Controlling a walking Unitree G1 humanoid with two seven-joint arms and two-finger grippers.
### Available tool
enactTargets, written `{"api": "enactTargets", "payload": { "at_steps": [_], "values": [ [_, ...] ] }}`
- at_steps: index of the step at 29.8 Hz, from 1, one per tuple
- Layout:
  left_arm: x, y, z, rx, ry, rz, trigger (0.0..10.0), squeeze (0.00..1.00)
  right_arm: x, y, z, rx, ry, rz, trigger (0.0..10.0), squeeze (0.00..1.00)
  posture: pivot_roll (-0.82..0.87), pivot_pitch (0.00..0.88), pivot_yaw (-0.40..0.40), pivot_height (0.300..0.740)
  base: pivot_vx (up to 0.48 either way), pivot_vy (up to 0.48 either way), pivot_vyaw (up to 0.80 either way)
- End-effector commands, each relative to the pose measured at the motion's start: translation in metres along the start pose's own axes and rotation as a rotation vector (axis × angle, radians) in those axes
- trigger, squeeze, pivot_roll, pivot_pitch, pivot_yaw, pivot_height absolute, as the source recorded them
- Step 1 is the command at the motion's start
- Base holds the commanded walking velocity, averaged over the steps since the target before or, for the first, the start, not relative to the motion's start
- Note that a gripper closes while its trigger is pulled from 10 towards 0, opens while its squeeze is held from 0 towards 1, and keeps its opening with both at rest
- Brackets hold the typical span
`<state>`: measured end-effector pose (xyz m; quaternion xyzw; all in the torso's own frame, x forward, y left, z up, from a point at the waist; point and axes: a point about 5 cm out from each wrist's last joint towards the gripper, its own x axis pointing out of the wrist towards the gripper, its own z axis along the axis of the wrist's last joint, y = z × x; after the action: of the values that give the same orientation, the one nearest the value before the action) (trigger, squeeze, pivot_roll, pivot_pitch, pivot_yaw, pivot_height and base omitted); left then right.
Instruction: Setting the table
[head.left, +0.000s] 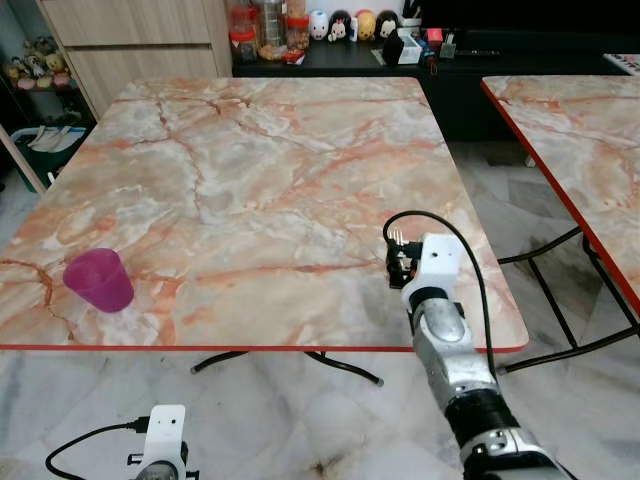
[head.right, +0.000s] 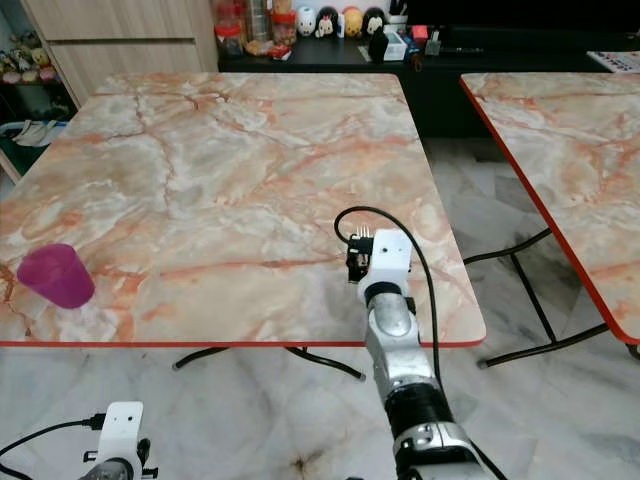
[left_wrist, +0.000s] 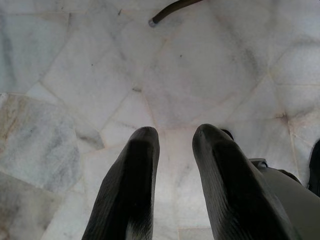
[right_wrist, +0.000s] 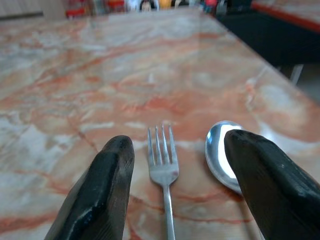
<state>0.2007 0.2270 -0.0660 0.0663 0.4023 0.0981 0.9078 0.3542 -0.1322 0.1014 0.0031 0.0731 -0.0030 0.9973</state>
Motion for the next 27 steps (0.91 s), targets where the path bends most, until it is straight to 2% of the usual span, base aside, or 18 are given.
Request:
{"api": "enactTargets", "payload": {
  "at_steps": [1,11,16,23,27],
  "values": [
    [-0.001,0.000,-0.006,0.007,0.031,-0.001,10.0,0.00,0.002,0.004,-0.003,-0.021,0.040,0.026,10.0,0.00,0.02,0.136,-0.017,0.740,0.000,0.000,0.00],
    [0.000,0.004,-0.004,-0.012,0.025,0.015,10.0,0.00,0.001,0.017,-0.003,-0.022,0.064,0.073,10.0,0.00,0.04,0.137,-0.024,0.740,0.000,0.000,0.00],
    [0.000,0.004,-0.004,-0.010,0.026,0.016,10.0,0.00,0.000,0.017,-0.006,-0.033,0.083,0.063,10.0,0.00,0.04,0.137,-0.024,0.740,0.000,0.000,0.00],
    [0.000,0.006,-0.004,-0.019,0.029,0.023,10.0,0.00,0.001,0.007,-0.005,0.026,0.095,0.001,10.0,0.00,0.03,0.136,-0.023,0.740,0.000,0.000,0.00],
    [0.000,0.005,-0.005,-0.021,0.031,0.023,10.0,0.00,0.002,0.005,-0.002,0.023,0.087,-0.001,10.0,0.00,0.03,0.133,-0.024,0.740,0.000,0.000,0.00]
  ]
}}
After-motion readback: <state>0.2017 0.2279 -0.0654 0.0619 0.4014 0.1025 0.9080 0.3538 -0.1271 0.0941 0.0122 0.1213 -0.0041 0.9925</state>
